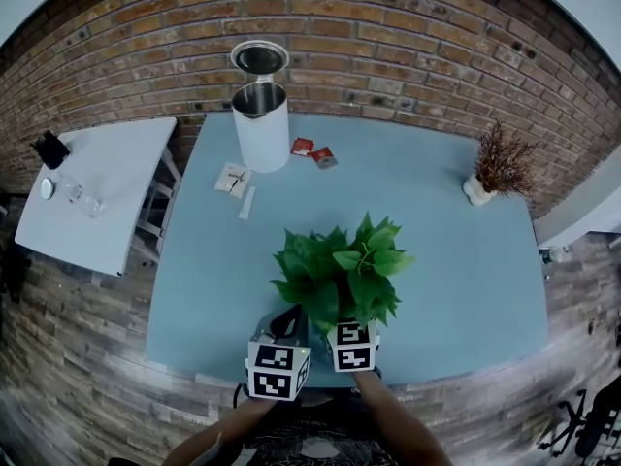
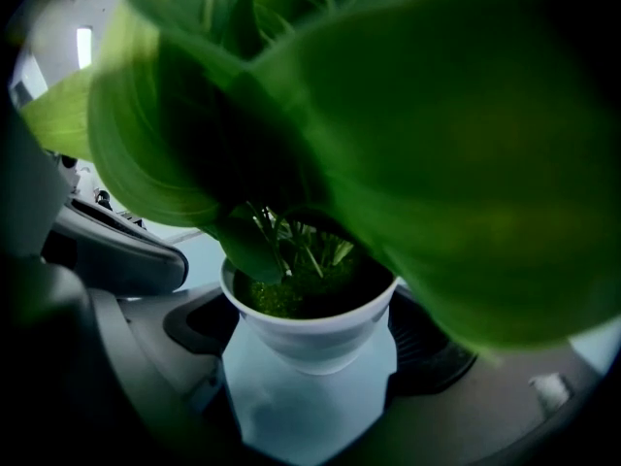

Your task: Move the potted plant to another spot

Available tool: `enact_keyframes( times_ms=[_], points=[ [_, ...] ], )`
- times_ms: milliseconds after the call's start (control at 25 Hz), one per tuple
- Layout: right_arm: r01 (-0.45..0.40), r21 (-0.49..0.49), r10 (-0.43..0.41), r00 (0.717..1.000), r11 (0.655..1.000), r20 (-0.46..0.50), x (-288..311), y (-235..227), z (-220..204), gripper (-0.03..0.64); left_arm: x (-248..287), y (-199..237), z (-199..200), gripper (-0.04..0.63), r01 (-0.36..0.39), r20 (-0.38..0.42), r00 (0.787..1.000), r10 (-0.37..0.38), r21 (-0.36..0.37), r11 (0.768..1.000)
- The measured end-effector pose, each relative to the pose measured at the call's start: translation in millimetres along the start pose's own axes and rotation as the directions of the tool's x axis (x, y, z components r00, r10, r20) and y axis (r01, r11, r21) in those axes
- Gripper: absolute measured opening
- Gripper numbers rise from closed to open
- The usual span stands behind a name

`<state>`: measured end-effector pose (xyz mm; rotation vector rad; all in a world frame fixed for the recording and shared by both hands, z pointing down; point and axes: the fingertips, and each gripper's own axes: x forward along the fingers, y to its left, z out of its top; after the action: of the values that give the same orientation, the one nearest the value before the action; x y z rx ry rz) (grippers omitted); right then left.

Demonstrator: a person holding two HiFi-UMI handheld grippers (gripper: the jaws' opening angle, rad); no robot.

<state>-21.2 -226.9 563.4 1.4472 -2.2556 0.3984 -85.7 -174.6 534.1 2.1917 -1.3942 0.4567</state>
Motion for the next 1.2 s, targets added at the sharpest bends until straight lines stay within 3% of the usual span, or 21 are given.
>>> enact_keyframes(
  times_ms=[1200],
  points=[
    [-0.009,0.02,0.009,1.0,1.0,0.002,-49.8,-83.7,-26.9,0.483,18.4,-94.5,2.6,0.0,-0.026,0.023,0.999,0.025,0.037,0.999]
  ],
)
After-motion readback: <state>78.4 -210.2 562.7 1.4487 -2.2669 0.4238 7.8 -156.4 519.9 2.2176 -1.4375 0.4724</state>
